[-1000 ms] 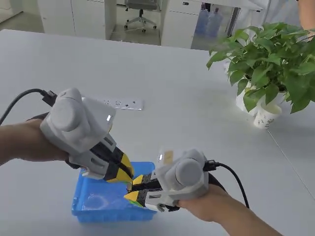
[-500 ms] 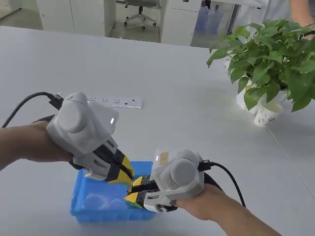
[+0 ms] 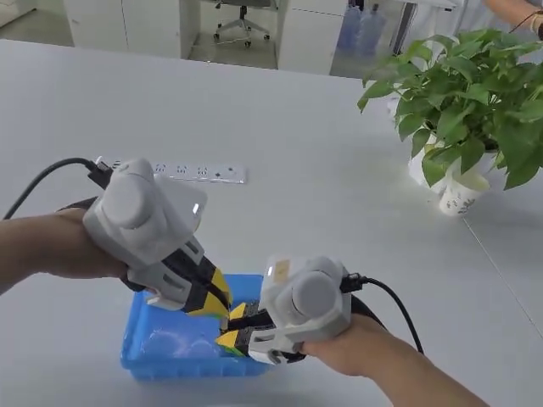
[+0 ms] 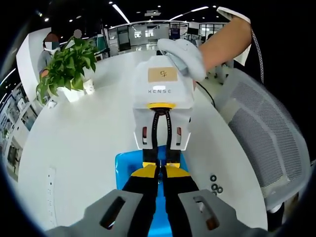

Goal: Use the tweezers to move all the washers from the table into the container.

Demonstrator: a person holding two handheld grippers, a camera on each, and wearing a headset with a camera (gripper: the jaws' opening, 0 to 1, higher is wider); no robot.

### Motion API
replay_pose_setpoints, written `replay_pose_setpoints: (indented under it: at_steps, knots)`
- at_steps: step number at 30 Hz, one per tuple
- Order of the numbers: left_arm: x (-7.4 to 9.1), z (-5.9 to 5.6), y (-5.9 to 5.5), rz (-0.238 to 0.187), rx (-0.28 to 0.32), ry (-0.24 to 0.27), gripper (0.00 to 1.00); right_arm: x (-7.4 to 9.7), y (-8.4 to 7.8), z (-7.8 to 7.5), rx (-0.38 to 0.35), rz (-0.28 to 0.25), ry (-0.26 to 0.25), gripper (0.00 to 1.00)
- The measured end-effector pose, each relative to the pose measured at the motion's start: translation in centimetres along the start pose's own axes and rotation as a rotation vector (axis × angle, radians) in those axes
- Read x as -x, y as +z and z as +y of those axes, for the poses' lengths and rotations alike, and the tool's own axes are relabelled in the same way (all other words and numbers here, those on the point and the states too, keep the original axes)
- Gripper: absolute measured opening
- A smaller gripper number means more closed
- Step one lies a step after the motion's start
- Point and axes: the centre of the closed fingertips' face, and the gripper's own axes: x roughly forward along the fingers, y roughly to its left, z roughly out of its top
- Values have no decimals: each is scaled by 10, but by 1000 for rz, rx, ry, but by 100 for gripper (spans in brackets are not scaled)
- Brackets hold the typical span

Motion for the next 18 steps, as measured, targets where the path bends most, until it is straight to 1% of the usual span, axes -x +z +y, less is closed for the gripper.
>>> replay_pose_setpoints:
  at_steps: [8,18]
  knots:
    - [1,-1,1,-1,2,0,6,1,1,0,9,-2,-5,10]
    - [8,-2,4,-11,4,4,7,4,7,1,11,-14,-10,10]
